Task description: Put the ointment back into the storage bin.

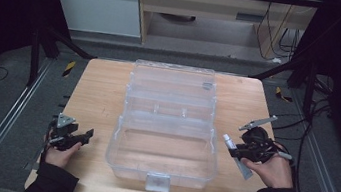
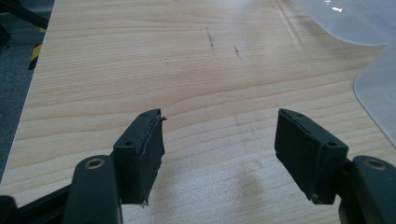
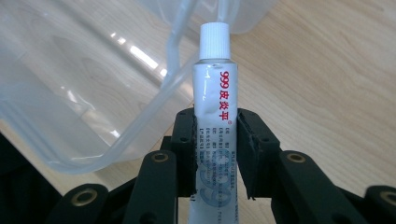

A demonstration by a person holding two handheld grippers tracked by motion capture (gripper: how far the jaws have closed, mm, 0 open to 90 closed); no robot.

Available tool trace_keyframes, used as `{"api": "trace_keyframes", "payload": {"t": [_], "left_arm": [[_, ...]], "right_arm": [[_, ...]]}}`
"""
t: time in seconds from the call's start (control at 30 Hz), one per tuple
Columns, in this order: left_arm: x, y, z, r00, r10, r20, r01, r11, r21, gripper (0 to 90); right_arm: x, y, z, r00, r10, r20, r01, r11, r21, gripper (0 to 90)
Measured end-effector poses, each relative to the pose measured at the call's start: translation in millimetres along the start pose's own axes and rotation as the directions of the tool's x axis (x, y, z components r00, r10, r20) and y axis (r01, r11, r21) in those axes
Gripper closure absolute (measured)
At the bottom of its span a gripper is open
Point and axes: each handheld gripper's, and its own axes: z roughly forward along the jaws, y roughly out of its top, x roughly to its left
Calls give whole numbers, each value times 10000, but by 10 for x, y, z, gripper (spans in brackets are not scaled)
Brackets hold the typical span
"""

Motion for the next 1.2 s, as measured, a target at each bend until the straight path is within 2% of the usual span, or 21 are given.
{"api": "trace_keyframes", "payload": {"t": [0.1,0.2,0.43,0.6,0.73,0.83,0.87,1.0,1.03,1.13,1.17,1.2], "left_arm": [[-1,0,2,10000,5,6,-5,10000,14,322],[-3,1,3,10000,15,19,-15,10000,27,323],[-4,0,10,10000,20,23,-20,10000,60,322],[-2,0,6,10000,15,36,-15,10000,48,322],[-2,1,9,10000,29,33,-30,10000,55,323],[-1,1,9,10000,26,41,-26,10000,49,323],[-1,1,8,10000,20,34,-21,10000,45,322],[0,0,9,10000,22,46,-22,10000,53,323],[-1,0,8,10000,24,45,-24,10000,46,322],[1,1,9,10000,21,43,-21,10000,49,323],[2,0,9,10000,15,46,-15,10000,47,323],[2,0,9,10000,20,47,-20,10000,47,323]], "right_arm": [[25,61,-79,9988,-465,-134,465,9989,-37,696],[63,130,-148,9936,-1094,-289,1094,9940,-24,696],[168,307,-281,9750,-2124,-647,2116,9772,-194,696],[241,454,-324,9621,-2577,-896,2557,9662,-331,696],[302,556,-322,9464,-3015,-1156,2982,9534,-452,696],[364,635,-303,9272,-3485,-1373,3432,9372,-613,696],[381,654,-294,9248,-3530,-1417,3469,9356,-664,696],[471,761,-246,8971,-4096,-1657,4032,9122,-723,696],[486,780,-236,8947,-4134,-1691,4077,9105,-691,696],[533,863,-189,8773,-4456,-1782,4422,8949,-610,697],[546,879,-176,8748,-4483,-1837,4454,8934,-591,697],[561,900,-156,8681,-4583,-1906,4559,8881,-587,697]]}}
